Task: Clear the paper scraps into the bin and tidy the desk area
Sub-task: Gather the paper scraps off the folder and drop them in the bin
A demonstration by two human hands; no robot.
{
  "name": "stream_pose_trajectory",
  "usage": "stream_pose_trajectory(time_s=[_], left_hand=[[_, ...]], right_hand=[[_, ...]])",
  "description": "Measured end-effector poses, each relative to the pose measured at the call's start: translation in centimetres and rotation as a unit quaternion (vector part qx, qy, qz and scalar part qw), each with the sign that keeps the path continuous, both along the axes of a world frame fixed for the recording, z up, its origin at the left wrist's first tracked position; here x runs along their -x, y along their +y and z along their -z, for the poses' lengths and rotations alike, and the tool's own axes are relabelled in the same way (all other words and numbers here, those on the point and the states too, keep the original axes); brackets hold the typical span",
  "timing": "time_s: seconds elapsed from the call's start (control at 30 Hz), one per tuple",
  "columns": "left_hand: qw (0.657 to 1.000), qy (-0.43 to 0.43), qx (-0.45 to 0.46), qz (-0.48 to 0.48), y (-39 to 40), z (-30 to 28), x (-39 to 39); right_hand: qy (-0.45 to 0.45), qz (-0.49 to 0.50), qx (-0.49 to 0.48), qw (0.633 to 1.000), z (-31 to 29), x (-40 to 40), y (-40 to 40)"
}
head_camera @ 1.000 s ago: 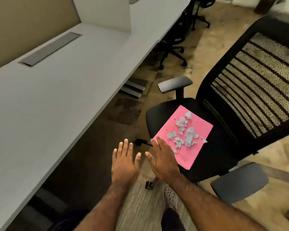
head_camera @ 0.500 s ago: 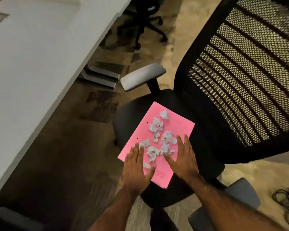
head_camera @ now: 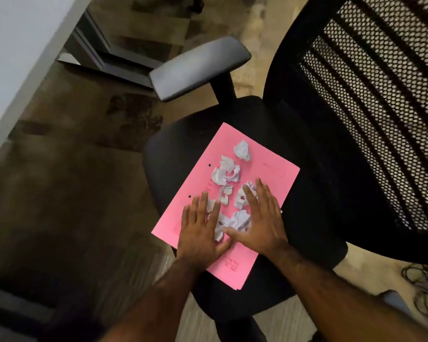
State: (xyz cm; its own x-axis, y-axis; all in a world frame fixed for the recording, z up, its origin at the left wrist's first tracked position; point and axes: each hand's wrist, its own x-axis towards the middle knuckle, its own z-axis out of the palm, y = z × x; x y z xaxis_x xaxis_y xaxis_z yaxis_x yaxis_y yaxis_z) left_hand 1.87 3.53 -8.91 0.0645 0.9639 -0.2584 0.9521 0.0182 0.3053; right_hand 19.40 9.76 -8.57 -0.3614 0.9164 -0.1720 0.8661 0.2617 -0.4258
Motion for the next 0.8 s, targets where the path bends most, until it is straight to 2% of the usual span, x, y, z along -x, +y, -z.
stream_pose_trajectory(time_s=[0.2, 0.37, 0.53, 0.63, 0.7, 0.8], left_hand=[[0.996, 0.036, -0.067, 0.056, 1.2, 1.5, 0.2], [0.987, 0.041, -0.131, 0.088, 1.8, 2.3, 0.5], [0.986, 0.017, -0.131, 0.102, 3.3, 1.6, 0.8], [0.993, 0.001, -0.071, 0.098, 4.2, 1.1, 1.1], [0.997, -0.015, -0.032, 0.068, 4.3, 1.1, 1.3], [0.996, -0.057, -0.064, -0.004, 3.9, 0.0, 1.6]], right_hand=[[0.015, -0.065, -0.120, 0.991, 2.0, 1.3, 1.2], [0.015, -0.104, -0.185, 0.977, 3.3, 1.1, 1.7], [0.021, -0.140, -0.195, 0.971, 3.2, 1.5, 2.0], [0.032, -0.138, -0.191, 0.971, 2.8, 1.6, 2.3], [0.049, -0.116, -0.175, 0.976, 2.3, 1.9, 2.6], [0.086, -0.074, -0.156, 0.981, 1.2, 2.3, 2.2]])
